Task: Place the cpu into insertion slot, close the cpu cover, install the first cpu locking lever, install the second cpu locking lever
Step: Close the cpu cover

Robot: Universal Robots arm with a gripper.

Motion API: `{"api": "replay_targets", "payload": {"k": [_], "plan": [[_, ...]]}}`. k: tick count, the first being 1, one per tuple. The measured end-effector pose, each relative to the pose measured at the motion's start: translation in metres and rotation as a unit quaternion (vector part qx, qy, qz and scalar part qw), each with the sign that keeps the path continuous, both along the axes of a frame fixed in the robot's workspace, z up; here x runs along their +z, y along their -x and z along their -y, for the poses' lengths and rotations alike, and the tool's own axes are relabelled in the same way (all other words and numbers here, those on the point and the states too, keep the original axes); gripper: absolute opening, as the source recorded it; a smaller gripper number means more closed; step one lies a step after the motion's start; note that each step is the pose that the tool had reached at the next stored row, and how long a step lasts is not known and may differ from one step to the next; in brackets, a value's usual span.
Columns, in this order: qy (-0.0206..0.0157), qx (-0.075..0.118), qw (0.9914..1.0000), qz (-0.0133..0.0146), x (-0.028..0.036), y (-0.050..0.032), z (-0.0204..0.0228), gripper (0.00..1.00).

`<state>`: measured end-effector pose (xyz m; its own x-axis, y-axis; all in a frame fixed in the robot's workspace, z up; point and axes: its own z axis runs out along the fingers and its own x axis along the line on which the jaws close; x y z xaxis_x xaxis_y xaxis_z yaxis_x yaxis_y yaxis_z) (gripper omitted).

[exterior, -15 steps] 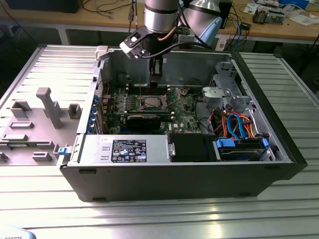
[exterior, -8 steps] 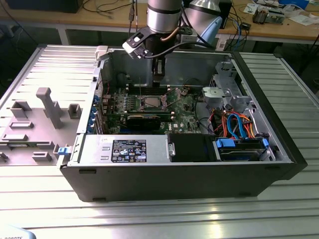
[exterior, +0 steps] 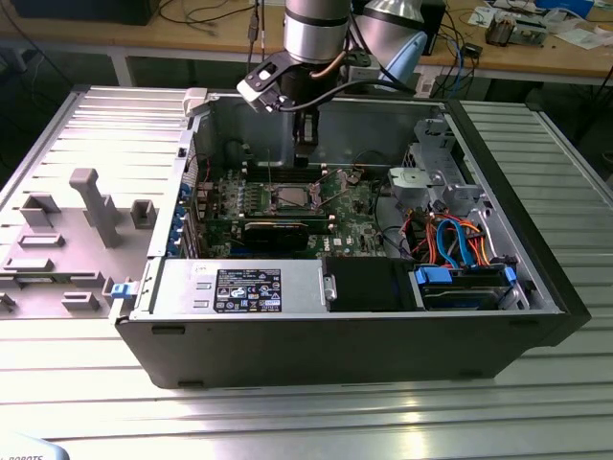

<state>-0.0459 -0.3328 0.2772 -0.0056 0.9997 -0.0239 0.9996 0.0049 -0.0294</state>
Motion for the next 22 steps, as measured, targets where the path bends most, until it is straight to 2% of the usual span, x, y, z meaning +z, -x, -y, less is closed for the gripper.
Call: {"api": "replay_targets", "payload": {"k": [14,22], "plan": [[0.0,0.0,1.0,0.0,0.0,-0.0081,-0.0014,0.11],[0.0001,0.0,1.0,0.0,0.0,-0.0101,-0.0042,0.11]]}}
